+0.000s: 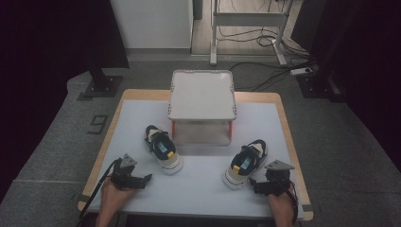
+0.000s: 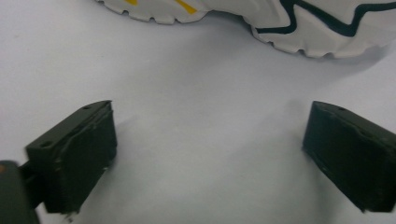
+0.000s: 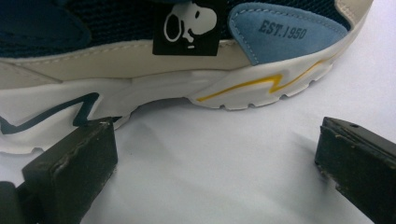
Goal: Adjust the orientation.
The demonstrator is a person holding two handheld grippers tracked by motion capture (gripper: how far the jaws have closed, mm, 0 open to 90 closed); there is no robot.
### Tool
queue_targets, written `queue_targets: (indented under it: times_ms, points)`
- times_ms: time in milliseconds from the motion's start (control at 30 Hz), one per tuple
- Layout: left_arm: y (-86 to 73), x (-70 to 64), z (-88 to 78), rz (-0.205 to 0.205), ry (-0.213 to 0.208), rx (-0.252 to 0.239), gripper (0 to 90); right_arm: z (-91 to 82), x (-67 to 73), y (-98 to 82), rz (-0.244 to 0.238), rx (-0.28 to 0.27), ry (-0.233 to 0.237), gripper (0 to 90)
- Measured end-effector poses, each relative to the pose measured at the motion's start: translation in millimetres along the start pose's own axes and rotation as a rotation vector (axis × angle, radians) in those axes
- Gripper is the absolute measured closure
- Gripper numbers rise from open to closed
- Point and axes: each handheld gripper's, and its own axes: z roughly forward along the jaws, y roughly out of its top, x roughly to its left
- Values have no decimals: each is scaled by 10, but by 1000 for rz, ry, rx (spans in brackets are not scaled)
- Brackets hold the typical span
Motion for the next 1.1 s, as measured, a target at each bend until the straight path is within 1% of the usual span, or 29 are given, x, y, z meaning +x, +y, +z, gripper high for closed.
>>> queue_targets:
  times_ms: [33, 100, 133, 167, 200, 233, 267, 300, 367, 400, 467, 500, 533, 600, 667, 733, 800, 833, 867, 967, 1100]
  points:
    - [4, -3, -3, -9, -5, -1, 50, 0, 0, 0, 1, 0, 0, 0]
    - [19, 2, -25, -30, -31, -5, 60, 0, 0, 0, 1, 0, 0, 0]
    - [19, 2, -25, -30, -31, -5, 66, 0, 0, 0, 0, 0, 0, 0]
    - [37, -1, -57, -39, -42, -16, 75, 0, 1, 0, -1, -1, 0, 0]
    - [51, -10, -81, -40, -45, -23, 82, 0, 1, -1, -1, -1, 0, 0]
    - [74, -26, -117, -34, -40, -28, 82, 0, 1, -1, -1, -1, 0, 0]
    - [134, -72, -196, -15, -32, -36, 82, 0, 1, -1, -1, -1, 0, 0]
    - [134, -72, -196, -15, -32, -36, 84, 0, 1, -1, -1, -1, 0, 0]
    - [197, -125, -279, -4, -55, -49, 97, 0, 1, -1, -1, -1, 0, 0]
    - [234, -153, -318, -4, -68, -52, 106, 0, 1, -1, -1, -1, 0, 0]
    - [285, -190, -363, -1, -82, -52, 134, 0, 1, -1, -1, -1, 0, 0]
    - [339, -213, -399, 1, -95, -52, 138, 0, 1, -1, -1, -1, 0, 0]
    - [339, -213, -399, 1, -95, -52, 138, 0, 1, -1, -1, -1, 0, 0]
    - [404, -249, -438, 3, -101, -59, 142, 0, 1, -1, -1, -1, 0, 0]
    - [474, -290, -477, 15, -104, -73, 148, 0, 1, -1, -1, -1, 0, 0]
    - [553, -338, -516, 31, -120, -87, 153, 0, 1, -1, -1, -1, 0, 0]
    - [624, -383, -536, 48, -135, -88, 161, 0, 1, -1, -1, -1, 0, 0]
    - [685, -417, -544, 56, -151, -85, 161, 0, 1, -1, -1, -1, 0, 0]
    - [685, -417, -544, 56, -151, -85, 161, 0, 1, -1, -1, -1, 0, 0]
    - [833, -480, -538, 69, -164, -80, 160, 0, 1, -1, -1, -1, 0, 0]
    - [953, -546, -520, 90, -176, -80, 160, 0, 1, -1, -1, -1, 0, 0]
